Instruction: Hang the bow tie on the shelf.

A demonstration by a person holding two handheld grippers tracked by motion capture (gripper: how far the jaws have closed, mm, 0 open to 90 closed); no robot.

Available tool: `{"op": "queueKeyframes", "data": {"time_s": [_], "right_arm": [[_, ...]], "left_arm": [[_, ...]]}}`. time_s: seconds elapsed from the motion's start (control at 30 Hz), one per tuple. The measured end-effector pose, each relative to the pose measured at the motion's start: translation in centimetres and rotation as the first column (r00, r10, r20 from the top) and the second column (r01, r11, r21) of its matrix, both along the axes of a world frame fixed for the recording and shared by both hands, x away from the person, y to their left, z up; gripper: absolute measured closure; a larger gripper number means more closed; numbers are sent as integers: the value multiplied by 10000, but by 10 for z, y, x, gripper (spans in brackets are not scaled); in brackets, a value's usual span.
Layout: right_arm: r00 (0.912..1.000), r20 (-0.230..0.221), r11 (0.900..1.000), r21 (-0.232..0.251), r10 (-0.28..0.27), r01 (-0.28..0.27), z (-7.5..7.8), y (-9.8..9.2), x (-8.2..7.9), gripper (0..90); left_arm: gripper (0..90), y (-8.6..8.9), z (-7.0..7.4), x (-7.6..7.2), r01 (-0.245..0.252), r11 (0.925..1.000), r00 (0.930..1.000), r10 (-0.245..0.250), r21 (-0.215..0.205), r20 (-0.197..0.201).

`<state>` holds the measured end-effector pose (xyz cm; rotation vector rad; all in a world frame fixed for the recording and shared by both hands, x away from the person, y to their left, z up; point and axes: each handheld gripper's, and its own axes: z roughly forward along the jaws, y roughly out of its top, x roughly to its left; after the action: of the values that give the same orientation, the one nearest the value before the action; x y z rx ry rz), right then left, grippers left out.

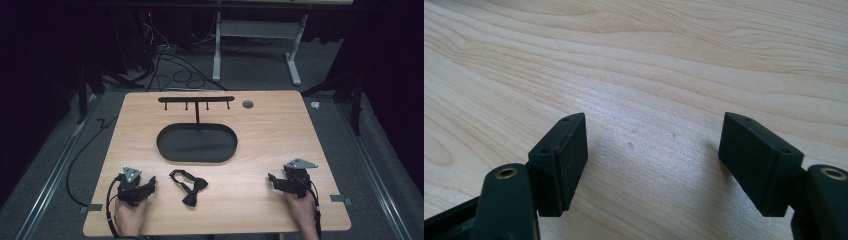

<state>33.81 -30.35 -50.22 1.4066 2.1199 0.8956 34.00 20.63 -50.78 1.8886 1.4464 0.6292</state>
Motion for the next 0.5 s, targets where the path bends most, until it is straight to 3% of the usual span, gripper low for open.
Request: {"op": "queueKeyframes", "data": {"time_s": [0.5], "right_arm": [[10000, 1, 10000, -8, 10, -10, 0, 0, 0, 289]], "left_arm": [[360, -2, 0, -1, 34, 10000, 10000, -34, 31, -50]]}}
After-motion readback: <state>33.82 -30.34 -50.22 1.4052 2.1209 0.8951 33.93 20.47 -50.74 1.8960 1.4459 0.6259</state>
